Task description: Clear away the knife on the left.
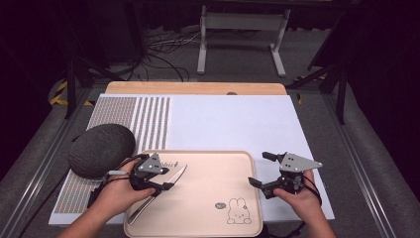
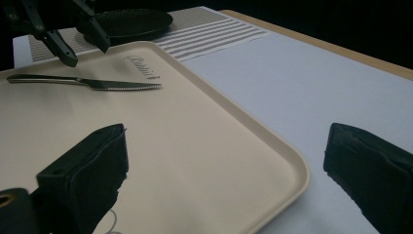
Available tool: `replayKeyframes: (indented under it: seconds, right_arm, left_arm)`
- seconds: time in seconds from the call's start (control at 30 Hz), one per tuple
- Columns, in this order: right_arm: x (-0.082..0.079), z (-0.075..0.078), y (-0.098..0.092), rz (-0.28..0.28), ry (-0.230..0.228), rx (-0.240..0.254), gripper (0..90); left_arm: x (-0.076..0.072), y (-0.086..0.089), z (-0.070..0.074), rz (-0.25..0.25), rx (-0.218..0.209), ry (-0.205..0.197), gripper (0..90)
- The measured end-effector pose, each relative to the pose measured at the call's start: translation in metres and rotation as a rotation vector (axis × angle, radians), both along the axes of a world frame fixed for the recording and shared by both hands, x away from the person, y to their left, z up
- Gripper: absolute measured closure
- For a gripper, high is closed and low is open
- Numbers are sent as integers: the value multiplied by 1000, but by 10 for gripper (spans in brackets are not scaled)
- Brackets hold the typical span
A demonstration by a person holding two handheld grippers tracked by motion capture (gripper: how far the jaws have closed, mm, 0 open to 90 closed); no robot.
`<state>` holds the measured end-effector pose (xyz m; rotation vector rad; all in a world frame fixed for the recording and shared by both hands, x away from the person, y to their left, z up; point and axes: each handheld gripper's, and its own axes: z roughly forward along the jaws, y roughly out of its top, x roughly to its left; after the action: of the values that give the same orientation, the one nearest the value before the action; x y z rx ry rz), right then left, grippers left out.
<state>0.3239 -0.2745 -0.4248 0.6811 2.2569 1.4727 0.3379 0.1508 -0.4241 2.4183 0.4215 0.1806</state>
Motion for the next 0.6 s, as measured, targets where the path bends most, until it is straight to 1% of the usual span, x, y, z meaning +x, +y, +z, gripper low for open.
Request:
replayKeyframes:
  seconds: [0.03, 0.07, 0.13, 0.2, 0.27, 0.33, 0.37, 0.4, 0.43, 0.6]
  right_arm:
    - [0, 0, 0, -1, 0, -3, 37]
    - [0, 0, 0, 0, 0, -3, 38]
    - [0, 0, 0, 1, 0, -5, 37]
    - [0, -1, 0, 2, 2, -3, 37]
    - [0, -1, 1, 2, 4, -2, 37]
    - [0, -1, 1, 4, 4, -3, 37]
    - [0, -1, 1, 4, 5, -3, 37]
    - [0, -1, 1, 4, 5, -2, 37]
    - [0, -1, 0, 3, 5, -1, 37]
    - [0, -1, -1, 1, 5, 0, 37]
  left_arm:
    - [1, -1, -1, -9, -3, 4, 591]
    - [2, -2, -2, -15, 4, 0, 668]
    - [3, -4, -4, -22, 6, 6, 799]
    - [5, -6, -6, -38, 6, 6, 888]
    - [6, -9, -8, -36, 4, 8, 900]
    - [9, -11, -10, -44, 17, 14, 900]
    - [10, -12, -12, -44, 9, 16, 900]
    - [11, -13, -13, -51, 15, 21, 900]
    - [11, -14, -15, -46, 13, 28, 900]
    - [14, -18, -20, -63, 23, 33, 900]
